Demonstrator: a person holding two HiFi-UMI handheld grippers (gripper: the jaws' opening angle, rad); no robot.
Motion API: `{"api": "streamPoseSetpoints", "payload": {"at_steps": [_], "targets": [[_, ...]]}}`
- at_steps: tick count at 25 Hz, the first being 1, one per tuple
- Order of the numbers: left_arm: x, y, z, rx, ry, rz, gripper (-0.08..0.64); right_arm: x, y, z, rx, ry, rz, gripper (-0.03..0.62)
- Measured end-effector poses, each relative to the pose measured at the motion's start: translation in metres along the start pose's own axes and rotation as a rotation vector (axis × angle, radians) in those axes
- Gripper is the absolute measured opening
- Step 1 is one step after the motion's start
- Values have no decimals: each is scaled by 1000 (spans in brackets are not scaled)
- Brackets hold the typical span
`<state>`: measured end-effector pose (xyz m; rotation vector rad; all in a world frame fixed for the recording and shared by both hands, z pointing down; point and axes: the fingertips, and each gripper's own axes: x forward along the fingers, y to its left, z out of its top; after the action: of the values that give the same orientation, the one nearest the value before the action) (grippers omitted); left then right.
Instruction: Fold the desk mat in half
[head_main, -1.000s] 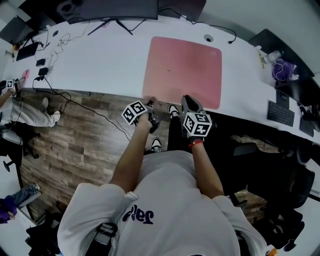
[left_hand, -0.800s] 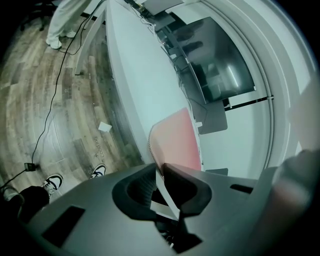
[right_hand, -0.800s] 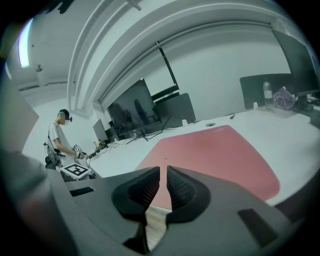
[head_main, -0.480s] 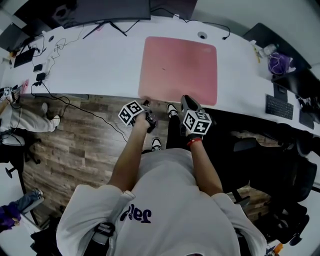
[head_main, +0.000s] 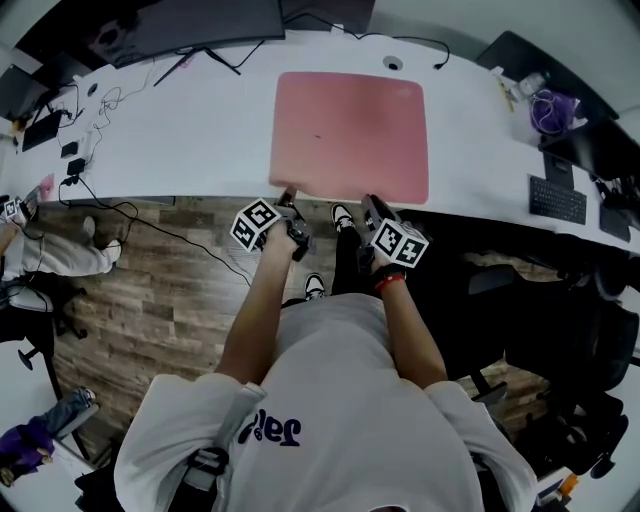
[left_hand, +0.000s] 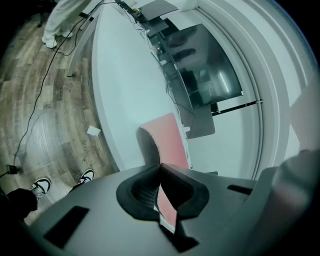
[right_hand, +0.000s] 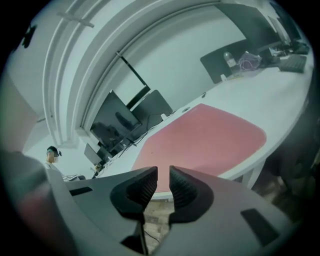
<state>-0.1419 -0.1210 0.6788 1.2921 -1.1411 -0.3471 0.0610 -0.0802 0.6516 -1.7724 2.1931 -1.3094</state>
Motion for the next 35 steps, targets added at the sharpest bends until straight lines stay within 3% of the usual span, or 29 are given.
{"api": "streamPoseSetpoints", "payload": {"at_steps": [6, 12, 18, 24, 30, 32, 35], "targets": [[8, -28, 5, 12, -15, -44, 23, -6, -17, -6, 192, -6, 11, 120], [11, -39, 7, 11, -20, -55, 23, 3, -9, -25, 659, -46, 137, 156], [14, -44, 8, 12, -20, -54, 23, 17, -13, -27, 875, -102, 153, 158], [16, -49, 12, 13, -25, -54, 23, 23, -30, -17, 936, -158, 101, 143], [18, -46, 11, 21, -25, -38, 23, 20, -49, -4, 890, -172, 37, 83], [19, -45, 11, 25, -25, -31, 23, 21, -52, -1, 863, -161, 20, 34], [22, -44, 11, 28, -24, -24, 23, 23, -51, 6, 811, -142, 19, 31]]}}
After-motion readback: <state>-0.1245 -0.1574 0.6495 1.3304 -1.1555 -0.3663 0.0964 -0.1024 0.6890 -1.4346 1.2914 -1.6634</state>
